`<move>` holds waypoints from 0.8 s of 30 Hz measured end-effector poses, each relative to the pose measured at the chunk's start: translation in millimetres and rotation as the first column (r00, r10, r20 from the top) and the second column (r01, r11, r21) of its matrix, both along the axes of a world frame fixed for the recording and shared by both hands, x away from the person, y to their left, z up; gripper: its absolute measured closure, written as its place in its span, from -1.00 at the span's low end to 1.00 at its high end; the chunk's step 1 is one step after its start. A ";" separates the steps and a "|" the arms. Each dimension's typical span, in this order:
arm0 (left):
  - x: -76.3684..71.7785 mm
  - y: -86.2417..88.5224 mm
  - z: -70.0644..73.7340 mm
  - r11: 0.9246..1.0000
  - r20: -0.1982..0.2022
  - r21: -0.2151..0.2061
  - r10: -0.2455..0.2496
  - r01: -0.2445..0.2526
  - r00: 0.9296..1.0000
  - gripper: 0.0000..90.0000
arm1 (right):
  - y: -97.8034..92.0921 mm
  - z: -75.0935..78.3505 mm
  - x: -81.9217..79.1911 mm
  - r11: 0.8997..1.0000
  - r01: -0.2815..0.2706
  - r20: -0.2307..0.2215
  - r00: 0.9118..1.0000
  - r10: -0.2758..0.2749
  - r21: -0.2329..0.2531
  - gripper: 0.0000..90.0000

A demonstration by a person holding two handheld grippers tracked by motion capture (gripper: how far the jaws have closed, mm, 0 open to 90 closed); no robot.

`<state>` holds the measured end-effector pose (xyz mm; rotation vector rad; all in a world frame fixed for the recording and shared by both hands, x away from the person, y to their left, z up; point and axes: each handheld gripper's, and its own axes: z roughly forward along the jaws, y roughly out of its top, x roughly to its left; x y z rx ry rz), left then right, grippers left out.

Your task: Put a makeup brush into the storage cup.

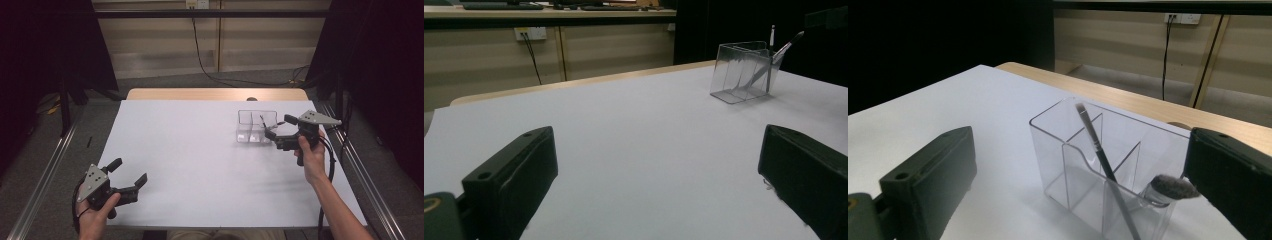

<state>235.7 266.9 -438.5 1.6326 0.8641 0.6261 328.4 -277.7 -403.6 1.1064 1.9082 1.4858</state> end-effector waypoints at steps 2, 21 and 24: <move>-0.1 0.8 0.3 1.000 -0.001 0.002 0.003 -0.003 1.000 -0.95 | -1.1 -0.7 -4.0 1.000 -0.004 -0.007 1.000 0.004 0.010 -0.99; -3.4 2.9 1.2 1.000 0.003 0.001 0.004 -0.004 1.000 -0.95 | -11.2 -9.0 -46.0 0.997 0.064 -0.005 0.998 -0.064 -0.040 -0.97; -3.8 2.8 1.1 1.000 0.003 -0.003 0.004 -0.004 1.000 -0.95 | -12.1 -8.4 -52.0 0.997 0.068 0.002 0.998 -0.068 -0.037 -0.97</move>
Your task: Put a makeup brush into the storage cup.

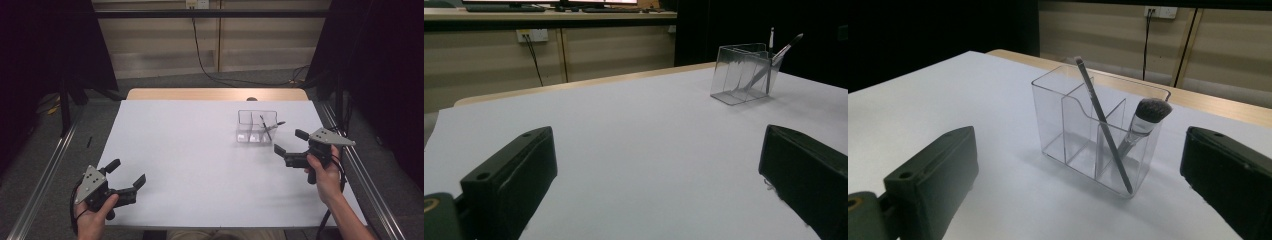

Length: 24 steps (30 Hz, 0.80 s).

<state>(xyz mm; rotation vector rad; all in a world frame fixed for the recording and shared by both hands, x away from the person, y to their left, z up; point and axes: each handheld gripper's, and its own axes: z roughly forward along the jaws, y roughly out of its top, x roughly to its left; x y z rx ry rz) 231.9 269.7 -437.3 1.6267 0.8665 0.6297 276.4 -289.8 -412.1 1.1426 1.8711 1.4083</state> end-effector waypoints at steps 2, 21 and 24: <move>-0.8 0.2 0.2 1.000 0.003 -0.003 0.000 0.000 1.000 -0.95 | -0.9 -1.2 -5.0 1.000 0.006 0.000 1.000 -0.006 -0.002 -0.97; 0.5 -1.8 -0.3 1.000 0.003 0.008 -0.007 0.007 1.000 -0.95 | -15.0 -16.1 -40.6 0.999 0.045 0.001 0.999 -0.045 -0.012 -0.96; 0.7 -1.3 -0.4 1.000 0.000 0.010 -0.002 0.002 1.000 -0.95 | -14.0 -21.3 -49.1 0.999 0.045 -0.003 0.999 -0.045 -0.017 -0.96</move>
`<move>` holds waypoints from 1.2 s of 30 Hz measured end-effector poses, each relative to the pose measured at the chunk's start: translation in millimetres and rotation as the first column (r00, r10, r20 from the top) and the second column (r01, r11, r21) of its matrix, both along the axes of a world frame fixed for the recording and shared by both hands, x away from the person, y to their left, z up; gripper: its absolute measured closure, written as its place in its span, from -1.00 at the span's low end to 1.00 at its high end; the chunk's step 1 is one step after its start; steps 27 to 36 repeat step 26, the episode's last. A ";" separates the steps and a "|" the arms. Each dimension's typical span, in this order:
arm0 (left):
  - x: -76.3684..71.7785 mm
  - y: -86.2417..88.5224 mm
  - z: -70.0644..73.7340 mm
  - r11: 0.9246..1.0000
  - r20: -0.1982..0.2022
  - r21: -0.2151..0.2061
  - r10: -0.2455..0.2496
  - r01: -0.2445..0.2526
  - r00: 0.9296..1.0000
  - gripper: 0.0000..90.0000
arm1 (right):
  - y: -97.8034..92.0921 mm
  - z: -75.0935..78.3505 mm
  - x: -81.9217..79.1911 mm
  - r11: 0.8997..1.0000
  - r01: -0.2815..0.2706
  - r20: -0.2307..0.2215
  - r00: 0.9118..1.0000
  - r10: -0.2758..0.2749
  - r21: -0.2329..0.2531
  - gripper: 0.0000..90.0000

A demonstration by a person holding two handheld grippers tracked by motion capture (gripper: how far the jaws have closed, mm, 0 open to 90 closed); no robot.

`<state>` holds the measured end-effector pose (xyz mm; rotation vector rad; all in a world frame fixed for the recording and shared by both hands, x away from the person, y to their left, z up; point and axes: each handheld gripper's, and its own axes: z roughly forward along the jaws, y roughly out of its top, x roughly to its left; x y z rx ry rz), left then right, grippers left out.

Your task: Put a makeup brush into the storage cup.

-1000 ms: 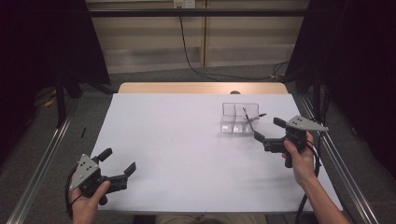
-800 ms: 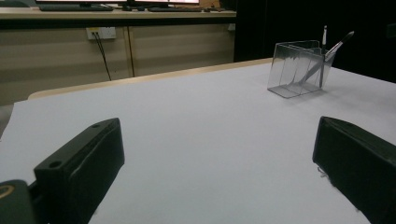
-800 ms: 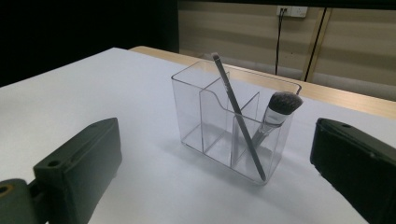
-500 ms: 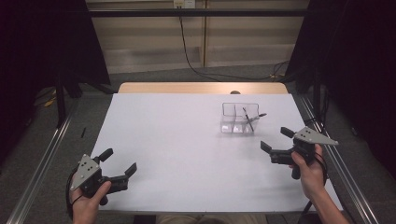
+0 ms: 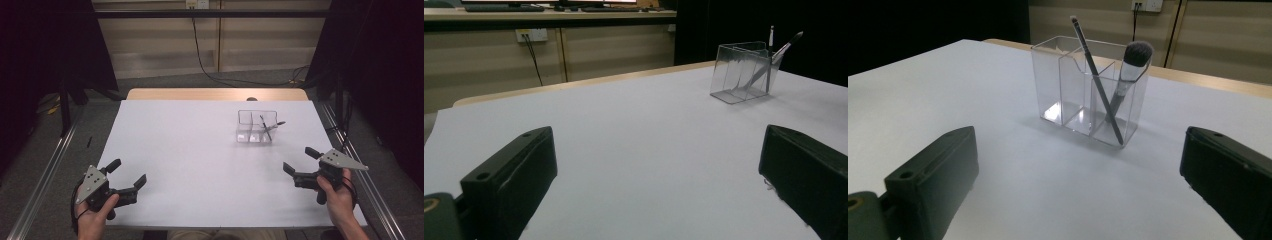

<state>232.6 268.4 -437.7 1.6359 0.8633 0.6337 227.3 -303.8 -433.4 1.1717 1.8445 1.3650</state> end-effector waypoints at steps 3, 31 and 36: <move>0.0 -0.3 -0.3 1.000 0.000 -0.001 -0.002 0.002 1.000 -0.95 | -0.1 -2.2 -5.7 1.000 0.005 -0.001 1.000 -0.005 -0.003 -0.96; -0.7 2.4 -0.3 1.000 -0.018 0.022 0.001 0.000 1.000 -0.95 | -5.5 -9.5 -20.2 0.999 0.042 0.028 0.999 -0.043 0.035 -0.97; -0.7 2.4 -0.3 1.000 -0.018 0.022 0.001 0.000 1.000 -0.95 | -5.5 -9.5 -20.2 0.999 0.042 0.028 0.999 -0.043 0.035 -0.97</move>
